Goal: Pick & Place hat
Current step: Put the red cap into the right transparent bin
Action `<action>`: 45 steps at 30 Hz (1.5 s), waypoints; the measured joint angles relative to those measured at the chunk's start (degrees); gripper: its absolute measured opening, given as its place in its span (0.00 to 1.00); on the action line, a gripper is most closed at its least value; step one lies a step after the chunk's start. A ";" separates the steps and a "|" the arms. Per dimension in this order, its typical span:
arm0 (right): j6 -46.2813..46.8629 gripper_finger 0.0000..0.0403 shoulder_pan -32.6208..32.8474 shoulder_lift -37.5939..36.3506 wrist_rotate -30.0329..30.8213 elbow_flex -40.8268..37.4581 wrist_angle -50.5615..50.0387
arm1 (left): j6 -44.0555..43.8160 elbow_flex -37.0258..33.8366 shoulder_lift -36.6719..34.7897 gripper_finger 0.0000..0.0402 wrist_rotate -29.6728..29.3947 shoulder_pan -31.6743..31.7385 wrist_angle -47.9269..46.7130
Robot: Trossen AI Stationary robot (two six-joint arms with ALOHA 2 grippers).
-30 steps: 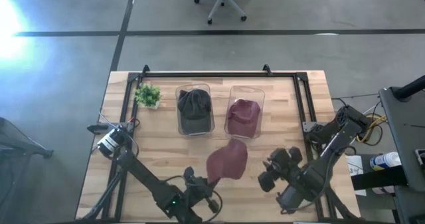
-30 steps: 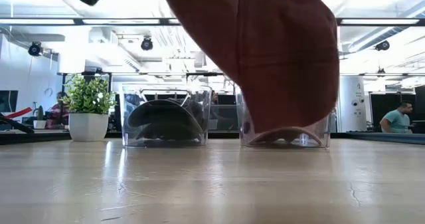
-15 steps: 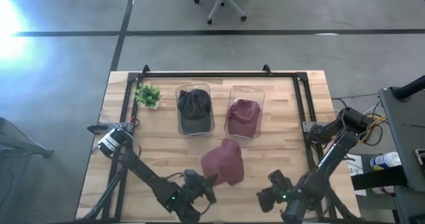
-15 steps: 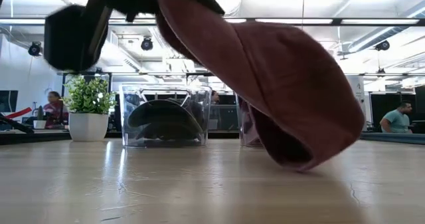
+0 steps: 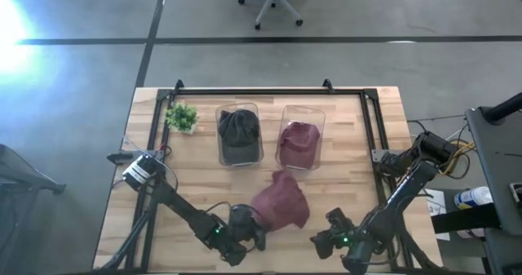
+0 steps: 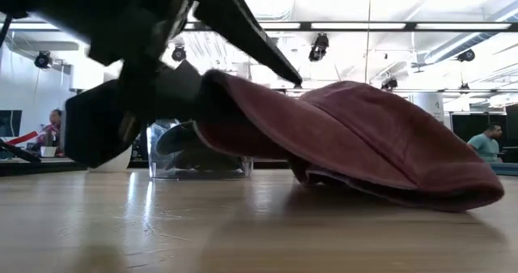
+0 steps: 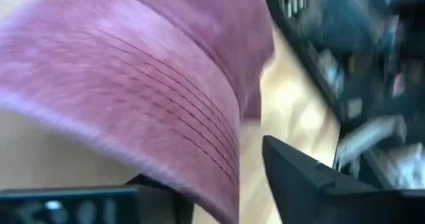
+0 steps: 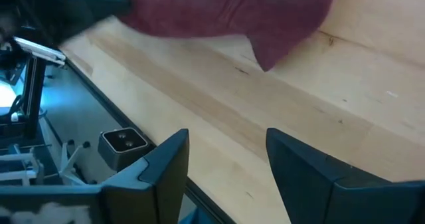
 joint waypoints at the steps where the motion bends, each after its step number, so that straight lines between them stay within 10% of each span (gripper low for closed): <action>1: -0.11 0.49 -0.07 0.00 0.02 -0.07 0.00 | 1.54 0.00 -0.10 0.41 2.39 -0.02 -0.40; 13: 1.08 0.49 -0.18 0.04 -2.78 -2.57 6.00 | 15.99 0.02 -4.94 0.51 34.44 -0.06 -17.73; 19: 1.30 0.49 -0.60 0.04 -3.04 -4.66 9.13 | 26.11 3.02 -8.08 0.51 38.38 -0.08 -30.79; 25: 1.05 0.49 -1.14 0.04 -3.15 -4.84 9.37 | 39.04 11.04 -8.21 0.51 26.61 -1.71 -55.39; 30: 0.71 0.49 -1.49 0.04 -3.15 -5.09 9.68 | 55.85 10.25 -7.93 0.51 12.15 -3.14 -55.13; 45: 1.15 0.49 -1.93 5.55 -4.86 -4.88 18.90 | 60.51 1.79 -7.68 0.51 24.76 3.57 -33.37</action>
